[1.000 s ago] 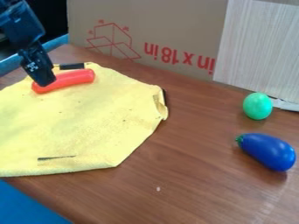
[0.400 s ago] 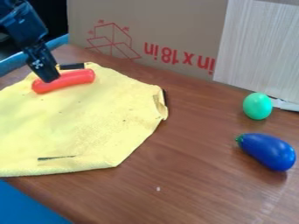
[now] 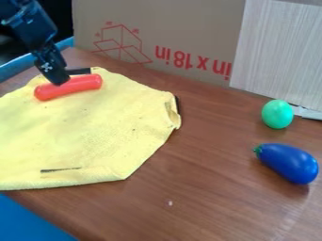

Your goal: Move the orange object from the top left of the cloth to bottom right of table

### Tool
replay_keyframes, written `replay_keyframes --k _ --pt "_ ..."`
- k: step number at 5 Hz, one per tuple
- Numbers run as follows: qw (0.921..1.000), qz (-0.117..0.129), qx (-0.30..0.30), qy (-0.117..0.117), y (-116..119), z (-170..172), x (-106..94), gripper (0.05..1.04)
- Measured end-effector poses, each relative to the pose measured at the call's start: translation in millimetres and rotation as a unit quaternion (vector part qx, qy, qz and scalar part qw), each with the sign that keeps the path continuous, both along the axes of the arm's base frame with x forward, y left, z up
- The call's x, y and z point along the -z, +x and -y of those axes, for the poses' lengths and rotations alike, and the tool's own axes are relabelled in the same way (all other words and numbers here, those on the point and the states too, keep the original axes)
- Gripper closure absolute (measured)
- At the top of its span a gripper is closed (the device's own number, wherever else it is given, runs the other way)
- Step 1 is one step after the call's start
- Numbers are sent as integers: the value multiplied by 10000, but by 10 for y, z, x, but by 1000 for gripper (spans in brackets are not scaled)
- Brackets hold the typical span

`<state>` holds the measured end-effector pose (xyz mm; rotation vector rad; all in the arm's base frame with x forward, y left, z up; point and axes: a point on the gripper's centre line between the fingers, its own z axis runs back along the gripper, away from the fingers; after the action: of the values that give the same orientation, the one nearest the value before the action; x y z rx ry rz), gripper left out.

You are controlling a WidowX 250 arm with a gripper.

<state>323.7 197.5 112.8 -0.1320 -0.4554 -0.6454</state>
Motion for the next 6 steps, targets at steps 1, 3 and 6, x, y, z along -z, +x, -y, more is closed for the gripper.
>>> replay_keyframes --k 1,3,6 --pt "10000 -20 -7 -13 107 -15 42 83" --pt "9999 -75 -47 77 234 -36 185 83" --pt "9992 -288 -16 273 272 -52 360 390"
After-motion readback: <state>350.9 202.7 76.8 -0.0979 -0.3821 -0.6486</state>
